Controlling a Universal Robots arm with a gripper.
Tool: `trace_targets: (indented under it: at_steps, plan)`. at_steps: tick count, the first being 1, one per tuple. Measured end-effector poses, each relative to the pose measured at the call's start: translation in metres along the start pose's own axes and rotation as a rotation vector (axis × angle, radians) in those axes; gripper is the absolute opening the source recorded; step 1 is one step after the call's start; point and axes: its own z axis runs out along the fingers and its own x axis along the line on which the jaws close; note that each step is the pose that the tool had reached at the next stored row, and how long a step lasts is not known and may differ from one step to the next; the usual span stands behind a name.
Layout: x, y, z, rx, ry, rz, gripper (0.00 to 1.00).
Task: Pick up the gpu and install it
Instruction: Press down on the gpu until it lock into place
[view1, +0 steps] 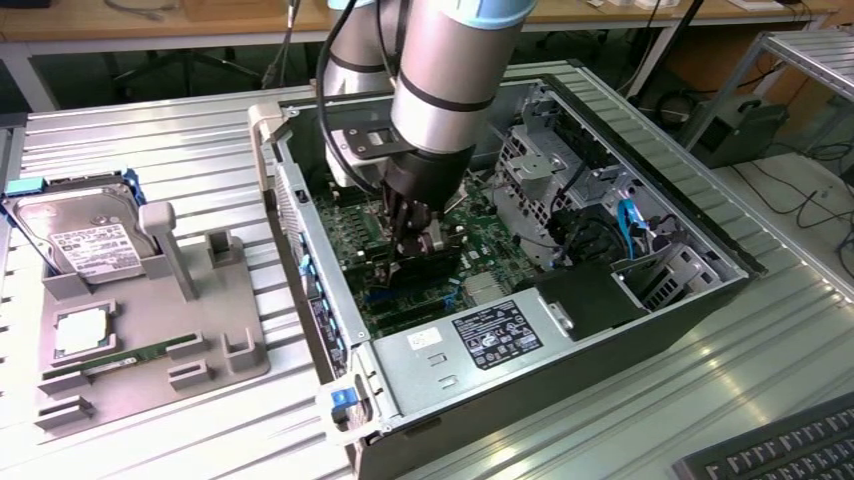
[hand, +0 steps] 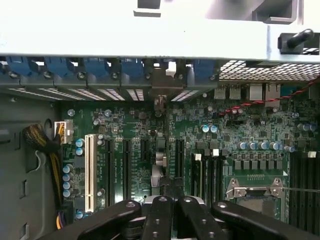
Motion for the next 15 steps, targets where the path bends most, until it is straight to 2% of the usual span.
trace_targets:
  at_steps: [4, 5, 8, 15]
  plan:
    - [0.001, 0.0001, 0.0007, 0.0003, -0.0001, 0.0, 0.11]
    - [0.0, 0.0005, -0.0078, -0.0003, -0.001, 0.0, 0.11]
    - [-0.001, 0.0012, -0.022, -0.0017, 0.0003, 0.0, 0.11]
    - [-0.001, 0.0012, -0.0228, -0.0017, 0.0001, 0.0, 0.11]
